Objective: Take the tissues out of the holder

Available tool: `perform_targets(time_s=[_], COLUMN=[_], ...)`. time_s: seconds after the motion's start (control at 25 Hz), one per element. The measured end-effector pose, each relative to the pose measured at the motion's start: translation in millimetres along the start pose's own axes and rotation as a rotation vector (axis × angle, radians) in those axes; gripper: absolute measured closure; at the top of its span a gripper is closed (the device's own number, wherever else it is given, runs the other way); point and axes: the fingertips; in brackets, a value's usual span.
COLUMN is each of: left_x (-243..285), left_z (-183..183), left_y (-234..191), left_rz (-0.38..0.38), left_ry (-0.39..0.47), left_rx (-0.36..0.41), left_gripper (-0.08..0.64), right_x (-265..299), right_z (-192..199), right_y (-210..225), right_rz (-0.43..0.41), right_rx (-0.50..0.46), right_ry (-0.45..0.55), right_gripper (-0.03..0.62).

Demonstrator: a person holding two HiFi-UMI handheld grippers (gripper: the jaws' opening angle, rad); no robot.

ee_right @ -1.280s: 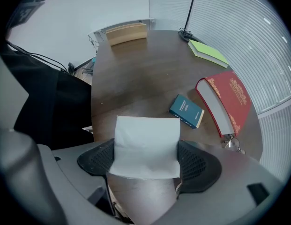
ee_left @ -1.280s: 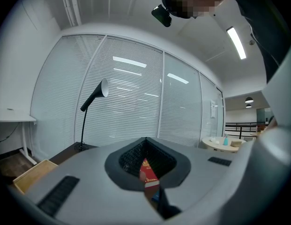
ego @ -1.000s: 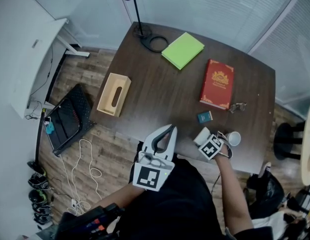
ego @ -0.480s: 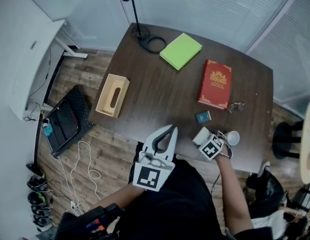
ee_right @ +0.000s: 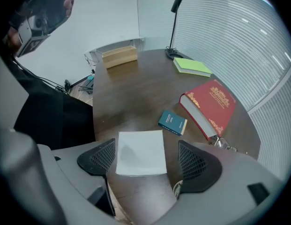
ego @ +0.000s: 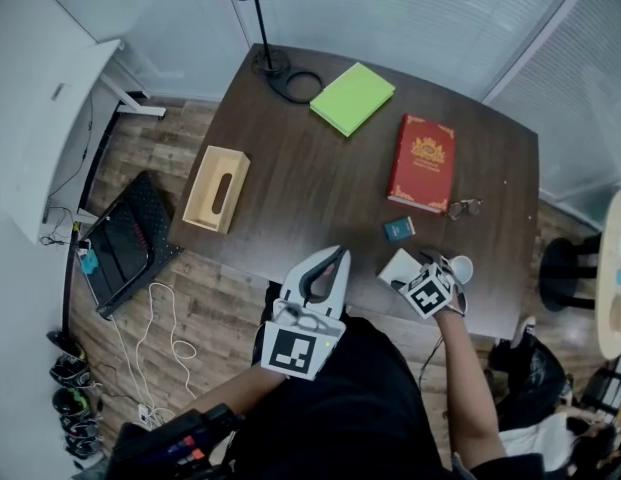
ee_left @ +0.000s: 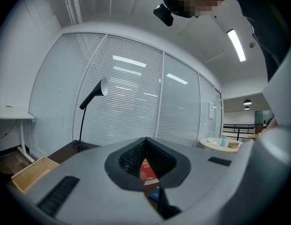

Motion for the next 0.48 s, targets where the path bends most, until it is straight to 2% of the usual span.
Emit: perform_targets(time_s=[0.24,0.36,0.48], left_x=[1.9,1.1,0.4], left_z=[0.6,0.8,1.8], left_y=[10.6,11.9,11.0], left_rz=[0.030,0.034,0.033], left_ry=[0.009,0.009,0.005], left_rx=[0.005,0.008,0.000], left_gripper=[0.561,0.561,0.561], right_x=[-25.2,-41.7,-60.0], right_z=[-24.1,-31.7,-45.2], right_y=[7.2,14.7,17.5], right_rz=[0.075,0.135,0.150], right_rx=[0.007,0.070,0.167], right_ry=[0.152,0.208,0.296], right_gripper=[0.167,0.167,0.167])
Point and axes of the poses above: the fingertips, and each gripper's own axes: x forward along the fingers, y to its right, z out of its underside, and after that the axes turned 5 degrees about z, right-handed
